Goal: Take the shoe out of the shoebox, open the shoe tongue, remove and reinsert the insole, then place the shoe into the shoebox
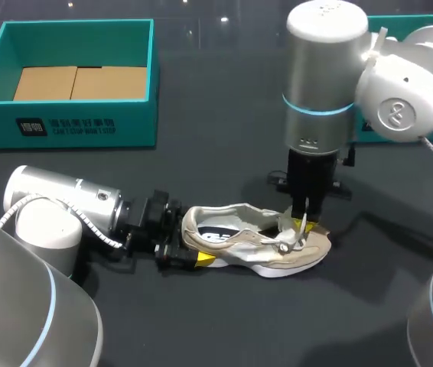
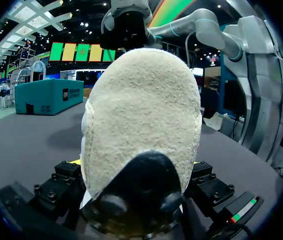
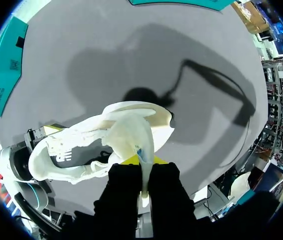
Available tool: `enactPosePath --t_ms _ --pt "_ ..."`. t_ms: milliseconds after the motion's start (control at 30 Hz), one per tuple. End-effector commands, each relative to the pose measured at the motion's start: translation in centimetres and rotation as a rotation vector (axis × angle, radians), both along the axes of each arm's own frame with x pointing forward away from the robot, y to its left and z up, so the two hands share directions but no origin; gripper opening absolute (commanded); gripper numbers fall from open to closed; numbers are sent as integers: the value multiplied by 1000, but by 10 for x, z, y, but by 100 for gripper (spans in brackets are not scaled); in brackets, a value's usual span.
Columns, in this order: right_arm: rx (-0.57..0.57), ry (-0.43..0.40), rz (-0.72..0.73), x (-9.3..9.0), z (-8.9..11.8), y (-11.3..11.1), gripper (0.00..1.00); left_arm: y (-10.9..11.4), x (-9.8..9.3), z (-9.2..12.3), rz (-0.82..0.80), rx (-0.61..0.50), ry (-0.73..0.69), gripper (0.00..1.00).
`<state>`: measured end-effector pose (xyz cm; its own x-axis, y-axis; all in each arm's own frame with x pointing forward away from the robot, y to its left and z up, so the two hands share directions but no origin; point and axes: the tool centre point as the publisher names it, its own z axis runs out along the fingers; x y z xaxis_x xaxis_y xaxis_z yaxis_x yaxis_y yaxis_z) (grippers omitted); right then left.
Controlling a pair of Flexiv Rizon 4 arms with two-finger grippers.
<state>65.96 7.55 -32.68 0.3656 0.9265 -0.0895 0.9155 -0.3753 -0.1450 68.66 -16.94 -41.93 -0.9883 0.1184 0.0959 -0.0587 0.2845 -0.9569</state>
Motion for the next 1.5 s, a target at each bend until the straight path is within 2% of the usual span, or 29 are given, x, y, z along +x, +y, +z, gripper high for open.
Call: enactPosePath --t_ms 33,100,267,533,600,667,967,1033,1200,1433,1500 --pt "33 -14 -5 -2 -2 -4 0 1 0 -1 0 1 0 0" --pt "89 -46 46 -1 -6 -5 0 1 0 -1 0 1 0 0" --pt "143 -45 88 3 -17 -9 0 1 0 -1 0 1 0 0" --pt "101 -4 44 3 -23 -11 1 1 0 -1 0 1 0 0" --pt "74 4 30 2 -23 -11 16 1 0 -1 0 1 0 0" --pt "57 5 20 1 -23 -12 27 1 0 -1 0 1 0 0" --pt "-6 4 -6 -2 -17 -13 52 1 0 -1 0 1 0 0" --pt "-38 8 -19 -2 -15 -13 73 1 0 -1 0 1 0 0" --pt "-72 0 -38 -2 -11 -20 96 1 0 -1 0 1 0 0" --pt "-154 -17 -46 -1 6 -28 98 1 0 -1 0 1 0 0" --pt "-178 -31 -42 -1 14 -30 95 1 0 -1 0 1 0 0"
